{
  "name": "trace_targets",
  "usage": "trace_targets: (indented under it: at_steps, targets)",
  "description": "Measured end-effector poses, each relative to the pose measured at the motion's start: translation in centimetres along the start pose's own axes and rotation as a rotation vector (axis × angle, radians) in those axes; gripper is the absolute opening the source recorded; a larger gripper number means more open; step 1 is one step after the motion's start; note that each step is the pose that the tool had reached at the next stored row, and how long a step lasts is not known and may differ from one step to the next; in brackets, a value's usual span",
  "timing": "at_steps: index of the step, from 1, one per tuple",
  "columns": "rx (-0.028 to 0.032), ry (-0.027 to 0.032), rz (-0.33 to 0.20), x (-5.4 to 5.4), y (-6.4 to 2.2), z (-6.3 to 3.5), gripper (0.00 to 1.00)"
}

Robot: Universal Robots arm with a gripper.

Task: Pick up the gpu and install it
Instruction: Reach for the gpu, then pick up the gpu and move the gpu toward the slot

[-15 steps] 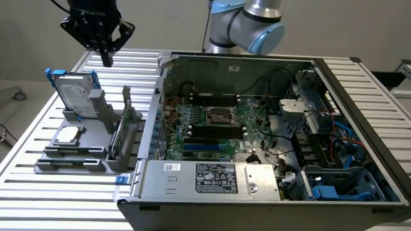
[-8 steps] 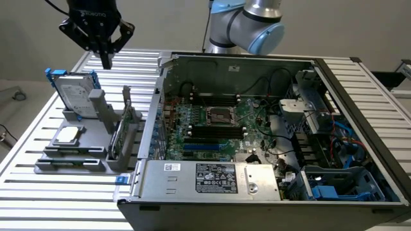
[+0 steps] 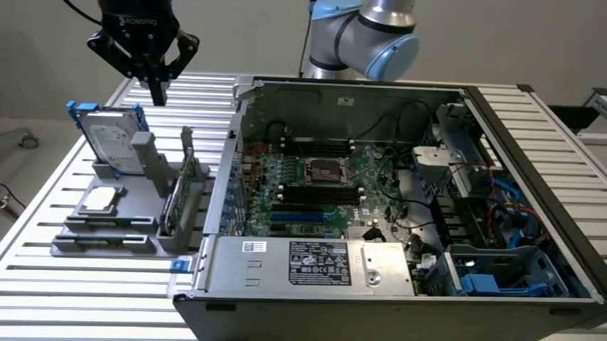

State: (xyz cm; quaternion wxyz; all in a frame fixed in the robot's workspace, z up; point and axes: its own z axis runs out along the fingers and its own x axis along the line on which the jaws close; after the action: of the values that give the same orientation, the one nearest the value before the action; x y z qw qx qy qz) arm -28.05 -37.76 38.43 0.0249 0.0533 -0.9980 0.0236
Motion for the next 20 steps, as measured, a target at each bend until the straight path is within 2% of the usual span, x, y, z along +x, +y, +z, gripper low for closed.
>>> trace_targets:
  at_steps: [10, 11, 13, 15, 16, 20]
  targets:
    - [0.0000, 0.0000, 0.000, 0.00, 0.00, 0.00, 0.11]
    - [-0.0001, 0.0000, 0.000, 0.00, 0.00, 0.00, 0.12]
    - [-0.0001, 0.0000, 0.000, 0.00, 0.00, 0.00, 0.24]
    - [0.0000, 0.0000, 0.000, 0.00, 0.00, 0.00, 0.24]
    - [0.0000, 0.0001, 0.000, 0.00, 0.00, 0.00, 0.30]
    - [0.0037, 0.0005, 0.000, -0.02, 0.02, 0.48, 0.30]
